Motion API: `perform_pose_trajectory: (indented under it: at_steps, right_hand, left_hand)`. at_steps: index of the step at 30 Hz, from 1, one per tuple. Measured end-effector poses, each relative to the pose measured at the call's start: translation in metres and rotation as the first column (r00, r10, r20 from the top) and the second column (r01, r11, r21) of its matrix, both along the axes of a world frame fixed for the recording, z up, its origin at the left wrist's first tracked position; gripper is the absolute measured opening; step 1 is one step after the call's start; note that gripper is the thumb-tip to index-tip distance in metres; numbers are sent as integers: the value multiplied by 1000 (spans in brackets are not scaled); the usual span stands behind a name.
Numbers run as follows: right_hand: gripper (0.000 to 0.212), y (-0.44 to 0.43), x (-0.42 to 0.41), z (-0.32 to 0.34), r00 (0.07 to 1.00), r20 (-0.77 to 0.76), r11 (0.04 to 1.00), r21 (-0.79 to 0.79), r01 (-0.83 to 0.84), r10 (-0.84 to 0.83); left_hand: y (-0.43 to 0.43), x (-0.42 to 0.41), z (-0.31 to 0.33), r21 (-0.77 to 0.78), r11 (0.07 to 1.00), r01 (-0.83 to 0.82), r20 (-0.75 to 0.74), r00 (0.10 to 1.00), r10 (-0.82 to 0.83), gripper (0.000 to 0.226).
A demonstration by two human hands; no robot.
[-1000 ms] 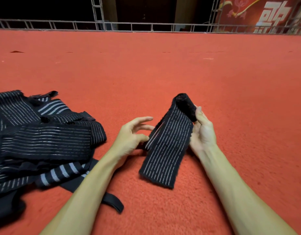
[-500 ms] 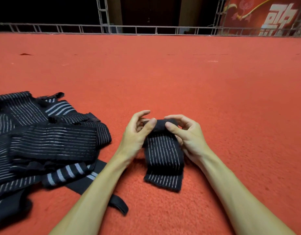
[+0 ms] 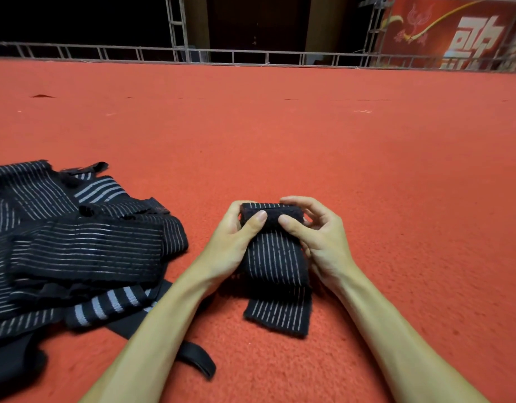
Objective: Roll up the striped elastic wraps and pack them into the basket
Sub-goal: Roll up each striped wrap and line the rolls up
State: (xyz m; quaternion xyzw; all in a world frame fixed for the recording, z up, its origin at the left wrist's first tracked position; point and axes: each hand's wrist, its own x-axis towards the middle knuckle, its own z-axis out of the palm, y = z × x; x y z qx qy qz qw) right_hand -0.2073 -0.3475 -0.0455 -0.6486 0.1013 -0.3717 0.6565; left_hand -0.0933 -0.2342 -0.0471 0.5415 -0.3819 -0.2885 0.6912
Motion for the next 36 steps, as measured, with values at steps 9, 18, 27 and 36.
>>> perform_pose_trajectory:
  at_steps: [9,18,27,36]
  right_hand:
    - [29,5,2,9,999,-48,992,121,22,-16]
    - [23,0,1,3,984,-33,937,311,-157,176]
    - [28,-1,3,-8,990,-45,969,214,-122,135]
    - [37,-2,7,-8,989,-101,991,92,-95,105]
  left_hand:
    - [2,-4,0,-83,992,93,15,996,-92,29]
    - [2,-2,-5,-86,993,76,-171,981,-89,41]
    - [-5,-10,-7,41,993,-115,-83,989,118,31]
    - [-3,-5,-13,-29,997,-73,-157,985,67,34]
